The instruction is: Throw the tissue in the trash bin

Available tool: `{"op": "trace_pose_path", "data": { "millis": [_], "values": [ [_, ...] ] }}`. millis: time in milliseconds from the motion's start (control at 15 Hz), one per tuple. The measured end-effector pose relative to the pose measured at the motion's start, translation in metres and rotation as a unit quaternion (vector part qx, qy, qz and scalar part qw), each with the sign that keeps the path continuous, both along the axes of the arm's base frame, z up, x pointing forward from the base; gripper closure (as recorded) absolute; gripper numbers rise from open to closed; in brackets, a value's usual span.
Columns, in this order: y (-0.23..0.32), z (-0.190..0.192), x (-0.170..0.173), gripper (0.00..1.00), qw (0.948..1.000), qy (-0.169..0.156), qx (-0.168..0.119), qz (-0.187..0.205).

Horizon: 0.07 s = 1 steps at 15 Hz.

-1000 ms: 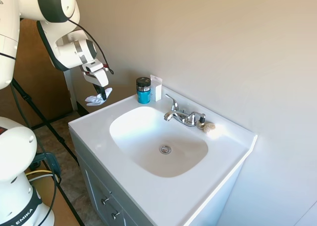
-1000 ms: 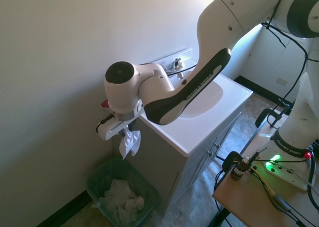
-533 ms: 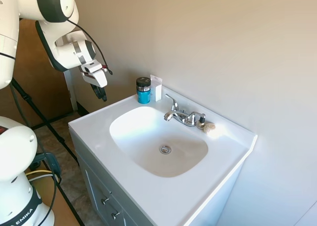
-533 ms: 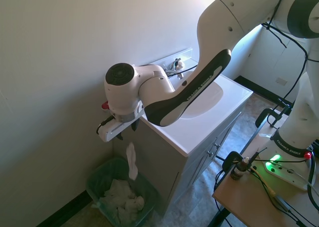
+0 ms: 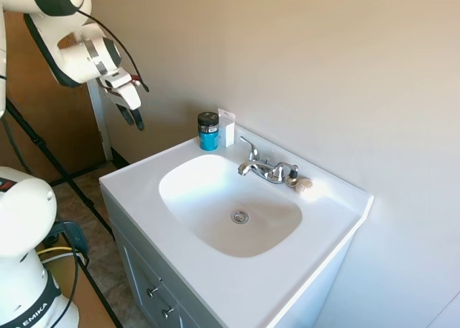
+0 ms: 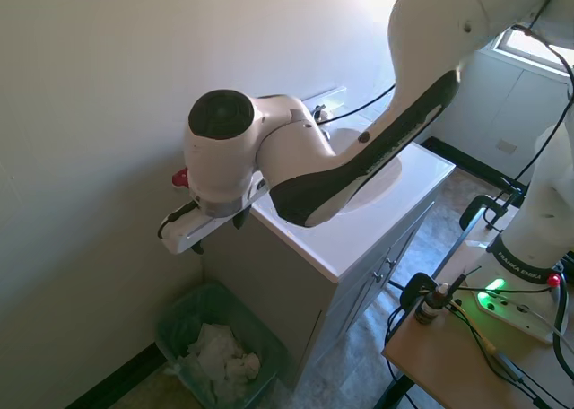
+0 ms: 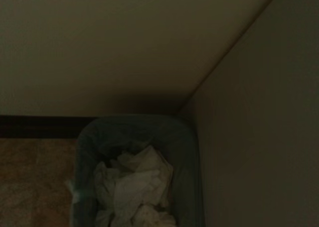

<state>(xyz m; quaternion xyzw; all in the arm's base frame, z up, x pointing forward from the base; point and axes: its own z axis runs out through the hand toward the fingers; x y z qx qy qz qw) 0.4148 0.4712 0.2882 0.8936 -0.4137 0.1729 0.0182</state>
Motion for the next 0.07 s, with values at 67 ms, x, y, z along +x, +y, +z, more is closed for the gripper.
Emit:
{"op": "trace_pose_path", "data": {
  "millis": [67],
  "values": [
    [0.0024, 0.0081, -0.0104, 0.0, 0.9999, -0.007, 0.003, -0.01]
  ]
}}
